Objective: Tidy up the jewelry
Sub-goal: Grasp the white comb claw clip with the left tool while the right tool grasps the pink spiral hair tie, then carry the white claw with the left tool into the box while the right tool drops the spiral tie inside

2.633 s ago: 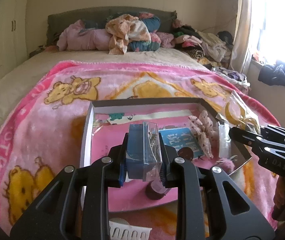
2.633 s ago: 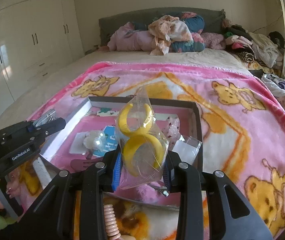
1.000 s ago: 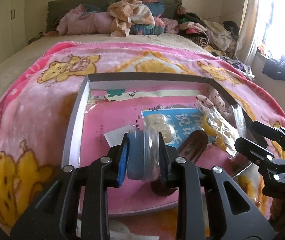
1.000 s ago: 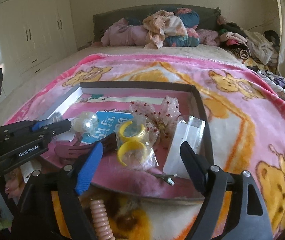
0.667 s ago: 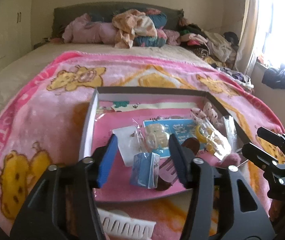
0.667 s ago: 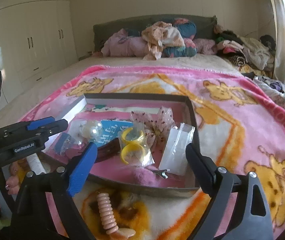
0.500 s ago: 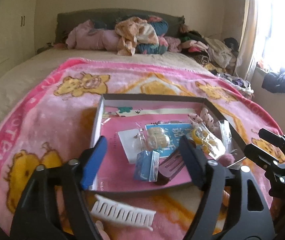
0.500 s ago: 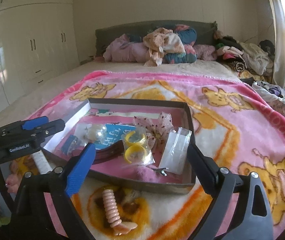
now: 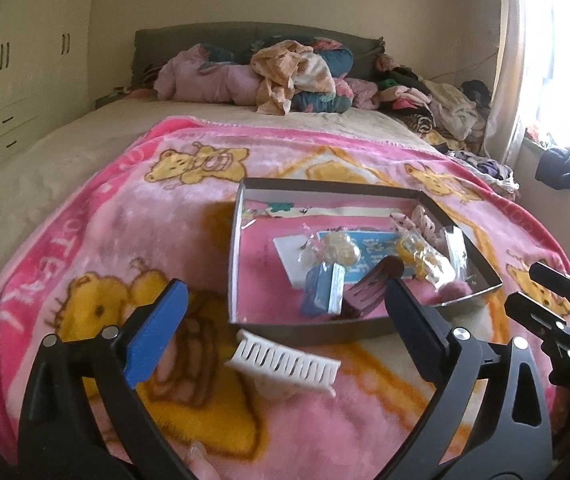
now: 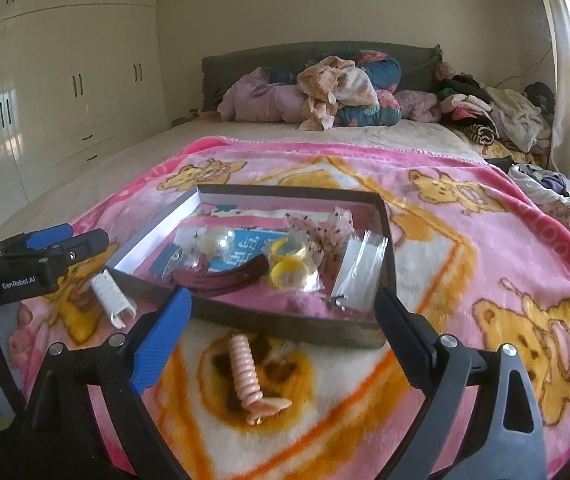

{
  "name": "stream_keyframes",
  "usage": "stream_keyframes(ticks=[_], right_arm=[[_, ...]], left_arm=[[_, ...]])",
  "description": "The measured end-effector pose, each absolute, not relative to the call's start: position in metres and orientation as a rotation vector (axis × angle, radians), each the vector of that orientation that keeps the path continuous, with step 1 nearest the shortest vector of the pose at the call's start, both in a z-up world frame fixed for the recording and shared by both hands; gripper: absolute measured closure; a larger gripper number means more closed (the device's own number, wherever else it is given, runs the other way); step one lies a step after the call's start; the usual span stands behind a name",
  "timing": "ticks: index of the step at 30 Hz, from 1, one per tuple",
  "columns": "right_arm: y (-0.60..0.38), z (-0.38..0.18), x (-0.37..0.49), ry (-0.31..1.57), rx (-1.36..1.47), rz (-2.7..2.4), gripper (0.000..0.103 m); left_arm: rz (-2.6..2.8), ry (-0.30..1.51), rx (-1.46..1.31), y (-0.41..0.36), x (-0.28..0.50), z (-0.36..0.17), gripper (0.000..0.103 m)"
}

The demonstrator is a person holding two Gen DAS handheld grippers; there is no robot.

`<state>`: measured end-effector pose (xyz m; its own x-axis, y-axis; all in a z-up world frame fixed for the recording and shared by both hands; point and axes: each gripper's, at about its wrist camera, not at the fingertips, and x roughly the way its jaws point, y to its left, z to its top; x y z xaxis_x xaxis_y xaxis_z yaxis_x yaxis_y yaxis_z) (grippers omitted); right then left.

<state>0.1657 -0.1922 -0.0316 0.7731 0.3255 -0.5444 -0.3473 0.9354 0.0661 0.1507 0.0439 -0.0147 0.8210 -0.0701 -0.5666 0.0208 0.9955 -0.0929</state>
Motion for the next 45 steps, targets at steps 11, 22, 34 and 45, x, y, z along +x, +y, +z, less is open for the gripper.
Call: stream_keyframes(ticks=[11,22,34,45], right_arm=[[-0.174,-0.067,0.158,0.688,-0.09,0.42,0.013],[-0.153,-0.1,0.186,0.825,-0.123,0.415,0.029],[-0.162,-0.101,0.169,0.828,-0.021,0.457,0.086],[-0.158,-0.09,0.143,0.835,0.018,0.523,0.086]], left_arm=[[-0.074,0.665,-0.068,0.043,0.129,-0.039,0.012],[-0.069,0.724,-0.071,0.052,0.141,-0.067,0.012],[-0.124,0.733,-0.035,0.044,0.161,-0.078,0.012],[-0.13,0.745,-0.011,0.042,0.161,-0.078,0.034]])
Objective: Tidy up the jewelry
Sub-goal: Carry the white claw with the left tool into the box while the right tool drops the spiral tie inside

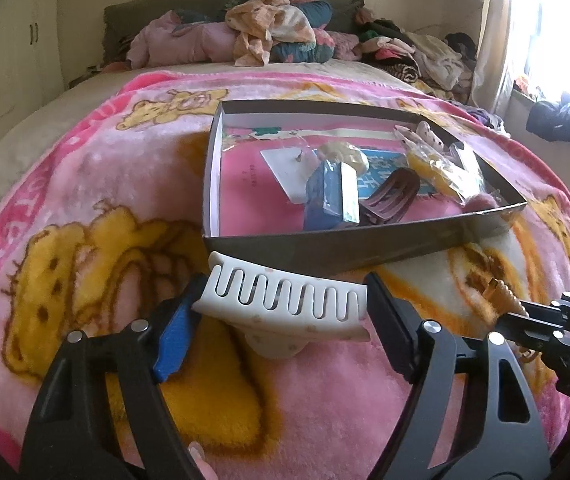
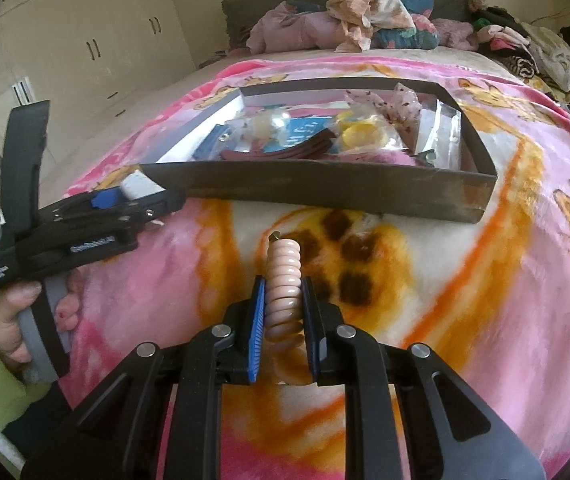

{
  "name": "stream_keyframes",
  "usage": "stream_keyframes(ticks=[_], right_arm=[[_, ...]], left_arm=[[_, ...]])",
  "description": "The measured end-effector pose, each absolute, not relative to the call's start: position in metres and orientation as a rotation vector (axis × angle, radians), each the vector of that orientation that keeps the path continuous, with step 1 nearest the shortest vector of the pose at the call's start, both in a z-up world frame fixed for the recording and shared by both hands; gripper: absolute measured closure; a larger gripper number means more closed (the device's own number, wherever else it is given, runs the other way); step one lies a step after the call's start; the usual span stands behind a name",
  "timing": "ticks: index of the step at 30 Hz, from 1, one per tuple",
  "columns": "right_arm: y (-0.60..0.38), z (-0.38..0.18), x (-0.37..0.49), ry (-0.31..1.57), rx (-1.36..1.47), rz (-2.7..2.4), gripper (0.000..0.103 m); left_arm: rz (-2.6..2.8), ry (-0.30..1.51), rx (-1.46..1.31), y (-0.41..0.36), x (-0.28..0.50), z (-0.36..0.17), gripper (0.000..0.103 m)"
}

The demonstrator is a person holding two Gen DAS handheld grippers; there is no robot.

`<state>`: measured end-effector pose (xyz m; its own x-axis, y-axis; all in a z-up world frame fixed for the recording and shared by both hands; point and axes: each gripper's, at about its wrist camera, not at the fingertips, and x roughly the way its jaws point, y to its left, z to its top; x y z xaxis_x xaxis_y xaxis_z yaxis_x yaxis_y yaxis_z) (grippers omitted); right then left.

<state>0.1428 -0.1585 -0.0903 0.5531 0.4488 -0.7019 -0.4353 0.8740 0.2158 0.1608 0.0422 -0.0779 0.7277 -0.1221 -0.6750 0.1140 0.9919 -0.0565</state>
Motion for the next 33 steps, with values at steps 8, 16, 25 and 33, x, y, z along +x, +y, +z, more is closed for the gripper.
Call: stream_keyframes(ticks=[8,16,25,33], right_arm=[[-0.147,-0.075,0.127,0.798,0.02,0.586,0.086],[-0.147,-0.058,0.125,0.765,0.031,0.605,0.086],[-0.161,-0.045,0.131,0.729,0.047,0.579,0.086],[-0.18,-0.039,0.148,0.719,0.072,0.531,0.086]], left_arm=[[-0.143,0.738,-0.021,0.043,0.151,-0.071,0.034],[-0.159,0.705,-0.042,0.043,0.136,-0.05,0.034],[-0.179,0.665,-0.059,0.038,0.136,-0.027,0.034],[-0.203,0.665,-0.064,0.025,0.152,-0.022,0.034]])
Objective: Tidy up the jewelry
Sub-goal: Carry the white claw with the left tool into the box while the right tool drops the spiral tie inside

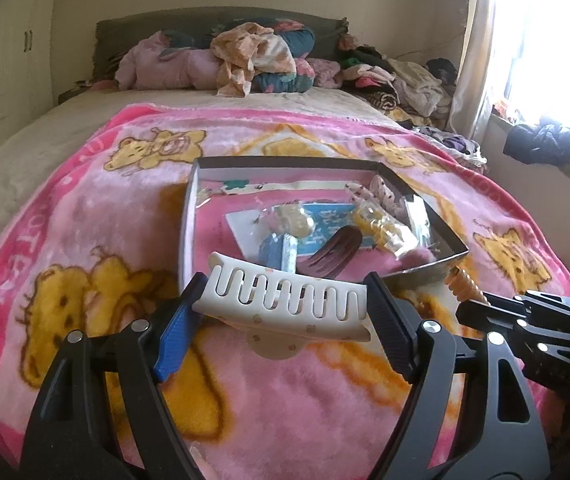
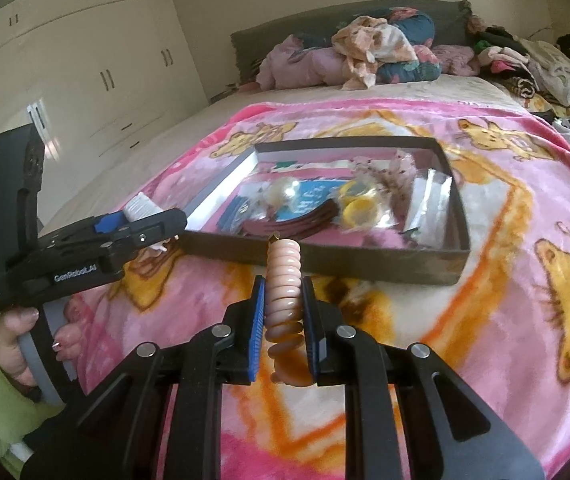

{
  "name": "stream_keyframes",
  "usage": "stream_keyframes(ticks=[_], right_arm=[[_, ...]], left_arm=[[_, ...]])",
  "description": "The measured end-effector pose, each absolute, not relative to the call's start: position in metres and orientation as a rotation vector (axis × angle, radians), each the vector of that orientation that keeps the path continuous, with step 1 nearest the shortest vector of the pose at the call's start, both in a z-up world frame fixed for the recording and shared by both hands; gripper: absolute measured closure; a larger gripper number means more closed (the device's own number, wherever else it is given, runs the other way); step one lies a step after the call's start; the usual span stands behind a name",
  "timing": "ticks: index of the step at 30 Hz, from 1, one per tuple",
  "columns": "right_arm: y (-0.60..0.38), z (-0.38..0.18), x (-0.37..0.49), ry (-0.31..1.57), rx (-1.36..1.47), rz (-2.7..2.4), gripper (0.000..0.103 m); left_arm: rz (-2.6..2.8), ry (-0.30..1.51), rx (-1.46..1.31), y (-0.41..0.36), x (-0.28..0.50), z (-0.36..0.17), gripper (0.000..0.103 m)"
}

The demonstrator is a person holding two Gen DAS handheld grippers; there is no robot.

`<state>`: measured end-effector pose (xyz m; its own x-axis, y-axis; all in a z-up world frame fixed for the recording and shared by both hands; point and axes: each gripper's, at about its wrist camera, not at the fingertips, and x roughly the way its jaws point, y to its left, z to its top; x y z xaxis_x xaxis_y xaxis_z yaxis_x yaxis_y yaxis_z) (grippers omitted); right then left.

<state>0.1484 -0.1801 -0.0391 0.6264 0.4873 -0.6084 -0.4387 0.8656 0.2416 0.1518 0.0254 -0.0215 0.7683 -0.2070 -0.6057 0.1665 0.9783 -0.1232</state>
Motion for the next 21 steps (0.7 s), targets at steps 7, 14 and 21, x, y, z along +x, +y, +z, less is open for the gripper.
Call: stream_keyframes(ticks=[7,14,21], right_arm=[[-0.196,-0.036,0.175,0.713,0.083,0.484,0.086],[-0.21,-0.032,0.208,0.705,0.089,0.446,0.086],[-0.223,-0.027,0.244,0.697,0.089,0.403,0.086]], left_arm=[[-0.231,0.666,-0.058,0.005,0.173,-0.019,0.034],[-0.261,0.658,-0.043,-0.018,0.2,-0.017,0.034],[-0.298,0.661,-0.018,-0.04,0.225,-0.022,0.034]])
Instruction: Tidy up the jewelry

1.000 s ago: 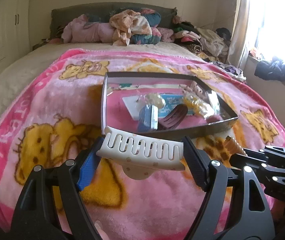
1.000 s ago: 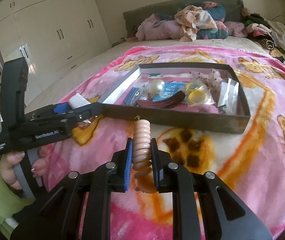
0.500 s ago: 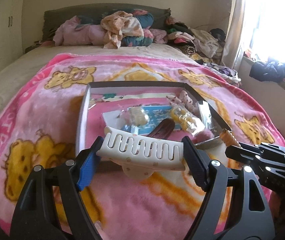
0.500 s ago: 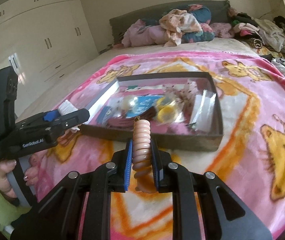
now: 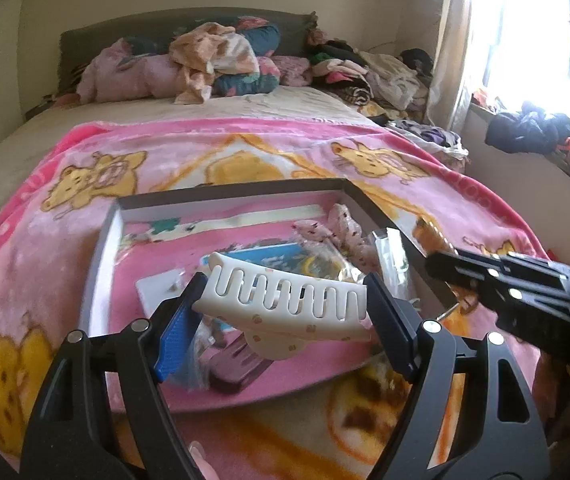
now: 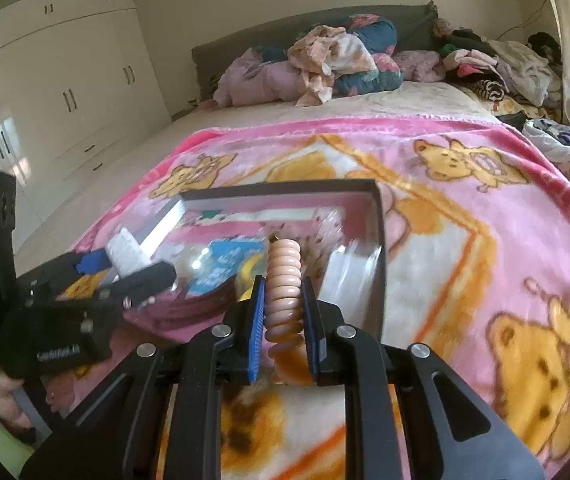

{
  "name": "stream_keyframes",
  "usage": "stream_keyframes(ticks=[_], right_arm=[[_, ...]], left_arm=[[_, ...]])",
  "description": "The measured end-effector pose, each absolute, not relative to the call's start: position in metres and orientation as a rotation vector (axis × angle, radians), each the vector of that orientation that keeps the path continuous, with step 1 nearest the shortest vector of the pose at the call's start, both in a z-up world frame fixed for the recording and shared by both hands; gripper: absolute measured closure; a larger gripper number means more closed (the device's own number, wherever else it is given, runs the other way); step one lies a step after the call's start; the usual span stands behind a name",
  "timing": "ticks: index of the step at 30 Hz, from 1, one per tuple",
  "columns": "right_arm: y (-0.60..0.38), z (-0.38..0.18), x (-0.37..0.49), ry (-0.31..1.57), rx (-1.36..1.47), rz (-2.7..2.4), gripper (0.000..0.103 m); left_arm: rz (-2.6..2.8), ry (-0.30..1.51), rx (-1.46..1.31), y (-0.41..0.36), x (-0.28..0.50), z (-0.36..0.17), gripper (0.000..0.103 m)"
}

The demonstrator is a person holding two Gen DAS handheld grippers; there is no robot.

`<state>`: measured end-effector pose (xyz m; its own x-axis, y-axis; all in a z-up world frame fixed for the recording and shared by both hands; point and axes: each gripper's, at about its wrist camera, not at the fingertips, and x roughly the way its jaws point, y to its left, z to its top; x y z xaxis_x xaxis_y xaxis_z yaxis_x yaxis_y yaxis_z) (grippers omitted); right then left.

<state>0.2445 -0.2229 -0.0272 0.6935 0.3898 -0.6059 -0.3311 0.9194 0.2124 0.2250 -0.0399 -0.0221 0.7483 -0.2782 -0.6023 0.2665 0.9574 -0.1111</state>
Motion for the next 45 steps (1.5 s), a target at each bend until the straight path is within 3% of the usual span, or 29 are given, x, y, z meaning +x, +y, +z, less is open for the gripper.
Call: stream_keyframes(ticks=[25,27,30,33,40,45], right_arm=[[-0.215,-0.061,0.305,0.802,0.097,0.395,0.085],[-0.217,-0.058,0.301,0.784,0.102,0.388,0.066],[-0.221,-0.051,0.292,0.748,0.097,0.372,0.051],[-0.226,-0.042,0.281,0.713,0.102,0.356,0.036],[-0.237,-0.017,0.245,0.607,0.098,0.338,0.023],[-0.237,-0.001,0.212,0.536,0.076,0.339,0.011]], left_arm=[[-0.303,0.737,0.013,-0.054,0.254,-0.055,0.034],[-0.299,0.739,0.012,-0.054,0.253,-0.055,0.034],[-0.289,0.74,0.014,-0.053,0.251,-0.054,0.033],[-0.278,0.726,0.01,-0.051,0.246,-0.049,0.024],[-0.26,0.682,0.0,-0.044,0.227,-0.028,0.012],[-0.233,0.637,-0.011,-0.035,0.207,-0.01,0.012]])
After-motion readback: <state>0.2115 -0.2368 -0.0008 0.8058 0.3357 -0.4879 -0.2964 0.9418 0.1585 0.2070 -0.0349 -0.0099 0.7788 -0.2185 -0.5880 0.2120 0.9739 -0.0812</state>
